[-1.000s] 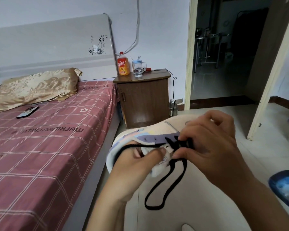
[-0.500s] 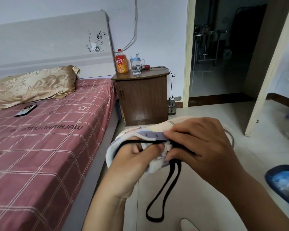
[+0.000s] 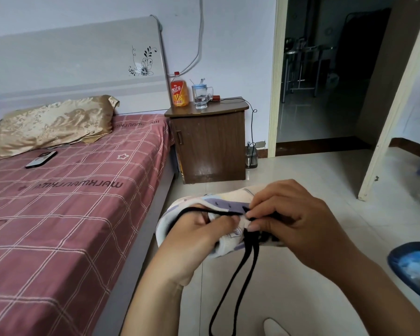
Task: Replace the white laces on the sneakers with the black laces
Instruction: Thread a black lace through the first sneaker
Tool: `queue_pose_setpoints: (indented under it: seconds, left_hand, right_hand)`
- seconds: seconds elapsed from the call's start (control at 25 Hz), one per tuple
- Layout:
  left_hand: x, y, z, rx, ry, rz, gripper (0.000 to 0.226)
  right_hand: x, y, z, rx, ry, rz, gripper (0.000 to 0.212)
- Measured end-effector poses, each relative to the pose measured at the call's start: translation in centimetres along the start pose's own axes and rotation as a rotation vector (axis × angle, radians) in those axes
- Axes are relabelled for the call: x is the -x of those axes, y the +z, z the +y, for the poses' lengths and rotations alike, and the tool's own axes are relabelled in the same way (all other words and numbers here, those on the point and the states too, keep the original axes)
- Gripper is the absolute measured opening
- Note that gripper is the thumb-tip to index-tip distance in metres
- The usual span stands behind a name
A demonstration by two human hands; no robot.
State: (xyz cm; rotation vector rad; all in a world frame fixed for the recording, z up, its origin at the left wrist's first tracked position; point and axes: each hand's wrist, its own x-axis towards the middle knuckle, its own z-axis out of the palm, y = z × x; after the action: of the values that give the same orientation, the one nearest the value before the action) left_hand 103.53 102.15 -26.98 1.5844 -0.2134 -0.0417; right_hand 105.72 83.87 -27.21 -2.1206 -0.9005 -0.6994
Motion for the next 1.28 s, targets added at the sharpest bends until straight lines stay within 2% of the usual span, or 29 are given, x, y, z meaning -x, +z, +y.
queue_pose_setpoints:
  seconds: [0.12, 0.24, 0.28, 0.36, 0.44, 0.52, 0.6, 0.68, 0.72, 0.76, 0.84, 0.92, 0.96, 1.04, 1.12, 1.2, 1.28]
  left_hand:
    - [-0.4, 0.0, -0.4, -0.069, -0.03, -0.074, 0.016]
    - [-1.3, 0.0, -1.5, -0.145, -0.061, -0.048, 0.022]
    - [-1.6, -0.2, -1.9, -0.18, -0.083, -0.044, 0.017]
    - [-1.4, -1.0, -2.6, -0.213, -0.118, -0.065, 0.013]
    - [-1.4, -1.7, -2.8, -0.231, -0.184, -0.035, 0.018]
    - [-2.4, -2.5, -3.2, -0.361, -0.324, -0.002, 0.027]
    - [-1.8, -3.5, -4.5, -0.495, -0.443, -0.108, 0.034]
    - [-1.3, -4.0, -5.4, -0.56, -0.523, -0.135, 0.043]
    - [-1.2, -4.0, -5.5, -0.562, -0.531, -0.151, 0.049]
    - [-1.1, -3.9, -5.5, -0.512, -0.503, -0.129, 0.044]
    - [-1.1, -3.4, -4.7, -0.427, -0.424, -0.094, 0.027]
    - [-0.9, -2.8, -4.6, -0.43, -0.377, -0.16, 0.013]
    - [-1.2, -2.6, -4.7, -0.443, -0.384, -0.183, 0.013]
    - [-1.5, -2.4, -4.6, -0.443, -0.445, -0.184, 0.021]
    - [-1.5, -2.2, -4.7, -0.491, -0.417, -0.201, 0.018]
    - [-1.2, -2.1, -4.7, -0.548, -0.343, -0.21, 0.015]
    - [-1.0, -2.1, -4.7, -0.517, -0.334, -0.205, 0.024]
  right_hand:
    - [0.1, -0.2, 0.5, -0.067, 0.145, -0.144, 0.006]
    - [-0.4, 0.1, 0.7, -0.151, 0.298, -0.145, 0.01]
    - [-0.6, 0.0, 1.1, -0.215, 0.383, -0.082, 0.012]
    - [-1.2, -0.5, 3.0, -0.295, 0.565, 0.148, 0.012]
    - [-0.7, -1.5, 6.3, -0.248, 0.701, 0.377, 0.01]
    - [1.4, -1.9, 10.1, -0.157, 0.822, 0.487, 0.012]
    - [5.6, -1.0, 14.3, 0.082, 1.004, 0.434, 0.014]
    - [10.3, -0.6, 17.2, 0.327, 1.211, 0.273, 0.019]
    - [12.0, -0.4, 17.9, 0.393, 1.274, 0.174, 0.019]
    - [13.0, -0.2, 18.3, 0.43, 1.289, 0.068, 0.021]
    - [11.9, 0.2, 16.9, 0.345, 1.153, -0.09, 0.03]
    - [8.5, 0.9, 12.9, 0.017, 0.862, -0.199, 0.021]
    - [6.4, 1.4, 9.8, -0.185, 0.733, -0.293, 0.016]
    - [3.9, 2.5, 4.6, -0.459, 0.53, -0.526, 0.023]
    - [3.6, 3.6, 2.2, -0.49, 0.421, -0.625, 0.019]
    - [3.9, 4.3, 1.7, -0.455, 0.37, -0.64, 0.013]
    - [4.1, 4.6, 2.4, -0.347, 0.316, -0.603, 0.014]
